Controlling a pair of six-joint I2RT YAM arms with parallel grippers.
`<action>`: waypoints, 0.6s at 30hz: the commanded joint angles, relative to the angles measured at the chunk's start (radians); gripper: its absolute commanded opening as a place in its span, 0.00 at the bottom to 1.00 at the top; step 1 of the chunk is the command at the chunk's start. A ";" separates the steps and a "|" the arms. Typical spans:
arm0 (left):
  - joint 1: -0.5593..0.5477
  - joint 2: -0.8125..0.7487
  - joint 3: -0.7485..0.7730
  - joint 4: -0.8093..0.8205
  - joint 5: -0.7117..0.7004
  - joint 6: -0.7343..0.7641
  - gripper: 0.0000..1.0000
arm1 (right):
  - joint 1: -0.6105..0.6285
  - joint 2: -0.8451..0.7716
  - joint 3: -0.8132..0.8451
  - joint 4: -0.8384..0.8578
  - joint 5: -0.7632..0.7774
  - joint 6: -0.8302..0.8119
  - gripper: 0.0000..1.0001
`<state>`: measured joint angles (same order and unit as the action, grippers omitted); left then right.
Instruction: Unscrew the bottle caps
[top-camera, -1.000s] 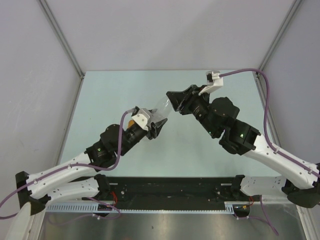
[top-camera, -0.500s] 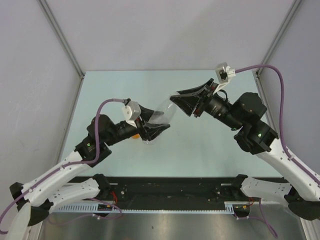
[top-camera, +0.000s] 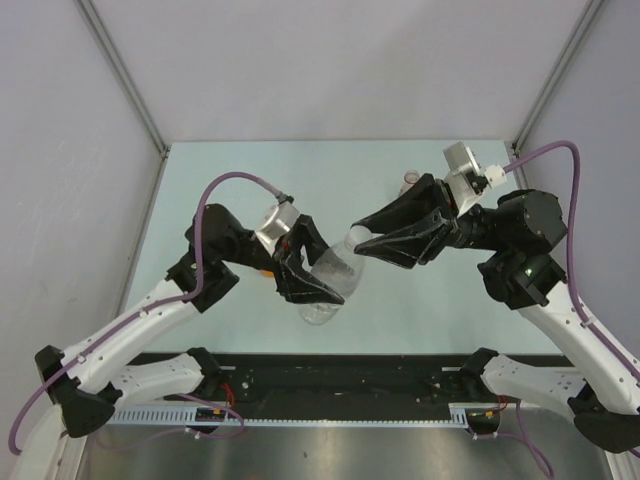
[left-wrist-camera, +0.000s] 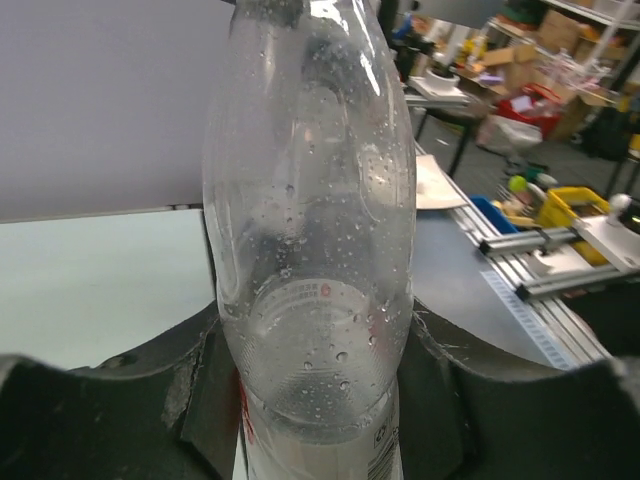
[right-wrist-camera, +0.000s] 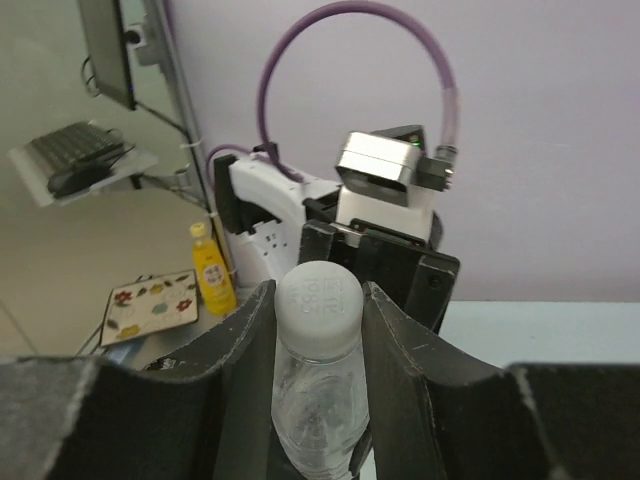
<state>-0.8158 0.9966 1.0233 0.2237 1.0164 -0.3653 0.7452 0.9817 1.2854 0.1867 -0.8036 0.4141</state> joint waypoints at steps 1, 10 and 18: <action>-0.017 0.042 0.026 0.117 0.255 -0.125 0.00 | -0.007 0.035 -0.012 0.057 -0.224 0.026 0.00; -0.017 0.109 0.028 0.374 0.341 -0.322 0.00 | 0.000 0.045 -0.012 0.010 -0.408 -0.027 0.00; -0.017 0.161 0.008 0.701 0.353 -0.588 0.00 | 0.016 0.034 -0.012 -0.029 -0.508 -0.081 0.00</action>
<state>-0.8291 1.1473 1.0107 0.6132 1.4071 -0.7639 0.7399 1.0039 1.2850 0.2584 -1.1667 0.3511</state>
